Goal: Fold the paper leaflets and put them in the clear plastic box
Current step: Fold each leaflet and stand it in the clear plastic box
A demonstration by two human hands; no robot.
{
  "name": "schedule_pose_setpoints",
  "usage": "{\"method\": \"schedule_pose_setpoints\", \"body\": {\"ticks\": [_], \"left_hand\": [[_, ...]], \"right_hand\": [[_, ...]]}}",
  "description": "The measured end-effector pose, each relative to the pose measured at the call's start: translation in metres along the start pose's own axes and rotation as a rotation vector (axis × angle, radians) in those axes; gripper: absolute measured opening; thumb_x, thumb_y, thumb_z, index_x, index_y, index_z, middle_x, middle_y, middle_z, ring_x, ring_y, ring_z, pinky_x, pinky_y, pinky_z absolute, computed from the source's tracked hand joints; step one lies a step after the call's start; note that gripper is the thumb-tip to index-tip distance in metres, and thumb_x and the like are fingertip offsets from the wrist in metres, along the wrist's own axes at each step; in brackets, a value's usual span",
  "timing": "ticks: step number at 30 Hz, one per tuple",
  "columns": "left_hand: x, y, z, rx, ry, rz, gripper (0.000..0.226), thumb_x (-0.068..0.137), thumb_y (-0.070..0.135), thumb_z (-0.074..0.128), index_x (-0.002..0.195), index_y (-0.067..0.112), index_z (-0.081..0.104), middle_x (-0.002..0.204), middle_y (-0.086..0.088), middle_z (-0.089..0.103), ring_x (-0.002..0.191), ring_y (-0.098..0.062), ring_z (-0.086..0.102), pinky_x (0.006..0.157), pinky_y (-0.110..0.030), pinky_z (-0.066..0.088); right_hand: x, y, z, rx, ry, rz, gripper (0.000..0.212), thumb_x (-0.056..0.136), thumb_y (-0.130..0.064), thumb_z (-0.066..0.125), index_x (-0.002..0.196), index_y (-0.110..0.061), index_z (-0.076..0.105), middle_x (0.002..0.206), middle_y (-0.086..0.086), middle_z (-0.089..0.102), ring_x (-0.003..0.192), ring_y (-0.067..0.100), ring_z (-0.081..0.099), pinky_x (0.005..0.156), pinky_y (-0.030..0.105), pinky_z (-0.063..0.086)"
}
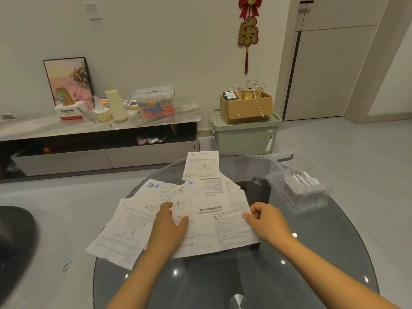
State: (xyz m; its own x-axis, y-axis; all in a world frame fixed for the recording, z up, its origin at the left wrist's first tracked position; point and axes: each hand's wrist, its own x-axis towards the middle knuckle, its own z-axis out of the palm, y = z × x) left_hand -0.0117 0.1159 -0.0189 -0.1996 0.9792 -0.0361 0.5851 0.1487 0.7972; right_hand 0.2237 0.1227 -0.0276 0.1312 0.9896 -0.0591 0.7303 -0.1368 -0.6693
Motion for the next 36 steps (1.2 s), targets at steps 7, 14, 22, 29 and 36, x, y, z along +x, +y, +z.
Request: {"method": "schedule_pose_setpoints", "body": {"ticks": [7, 14, 22, 29, 36], "left_hand": [[-0.013, 0.005, 0.005, 0.549, -0.059, 0.186, 0.088, 0.088, 0.047, 0.051, 0.149, 0.027, -0.008, 0.156, -0.004, -0.010, 0.143, -0.024, -0.001, 0.115, -0.042, 0.010], [-0.022, -0.003, 0.022, 0.799, -0.440, 0.333, 0.072, 0.095, 0.058, 0.026, 0.148, 0.030, -0.014, 0.151, 0.000, -0.036, 0.140, -0.019, -0.031, 0.116, -0.045, -0.014], [-0.017, 0.002, 0.022, 0.835, -0.461, 0.305, 0.073, 0.093, 0.061, 0.027, 0.149, 0.034, -0.011, 0.157, -0.005, -0.018, 0.144, -0.024, -0.015, 0.116, -0.043, -0.003], [-0.022, 0.006, -0.011, 0.635, -0.609, 0.292, 0.081, 0.077, 0.046, 0.066, 0.142, 0.049, 0.018, 0.156, 0.016, -0.008, 0.144, -0.023, 0.006, 0.114, -0.043, 0.023], [-0.027, 0.010, -0.005, 0.683, -0.504, 0.428, 0.060, 0.074, 0.037, 0.063, 0.129, 0.037, 0.038, 0.124, 0.010, 0.032, 0.115, -0.014, 0.032, 0.094, -0.028, 0.040]], "right_hand": [[-0.001, -0.002, 0.019, -0.364, 0.199, -0.254, 0.027, 0.096, -0.043, 0.040, 0.100, -0.021, 0.056, 0.091, -0.006, 0.063, 0.085, 0.012, 0.053, 0.070, 0.025, 0.043], [0.002, -0.002, 0.029, -0.533, 0.386, -0.439, 0.046, 0.054, -0.027, 0.086, 0.094, -0.012, 0.068, 0.078, 0.002, 0.062, 0.065, 0.022, 0.057, 0.054, 0.032, 0.048], [-0.034, -0.014, 0.032, -0.336, -0.073, -0.709, 0.037, 0.089, -0.051, 0.041, 0.100, -0.027, 0.067, 0.096, -0.010, 0.063, 0.091, 0.011, 0.053, 0.079, 0.024, 0.038], [-0.018, -0.004, 0.009, -0.411, -0.081, -0.665, 0.041, 0.086, -0.055, 0.041, 0.109, -0.029, 0.062, 0.106, -0.015, 0.063, 0.099, 0.007, 0.056, 0.089, 0.024, 0.037], [-0.022, -0.015, 0.008, -0.411, -0.167, -0.656, 0.035, 0.087, -0.052, 0.053, 0.112, -0.029, 0.062, 0.111, -0.014, 0.061, 0.104, 0.006, 0.051, 0.089, 0.019, 0.039]]}}
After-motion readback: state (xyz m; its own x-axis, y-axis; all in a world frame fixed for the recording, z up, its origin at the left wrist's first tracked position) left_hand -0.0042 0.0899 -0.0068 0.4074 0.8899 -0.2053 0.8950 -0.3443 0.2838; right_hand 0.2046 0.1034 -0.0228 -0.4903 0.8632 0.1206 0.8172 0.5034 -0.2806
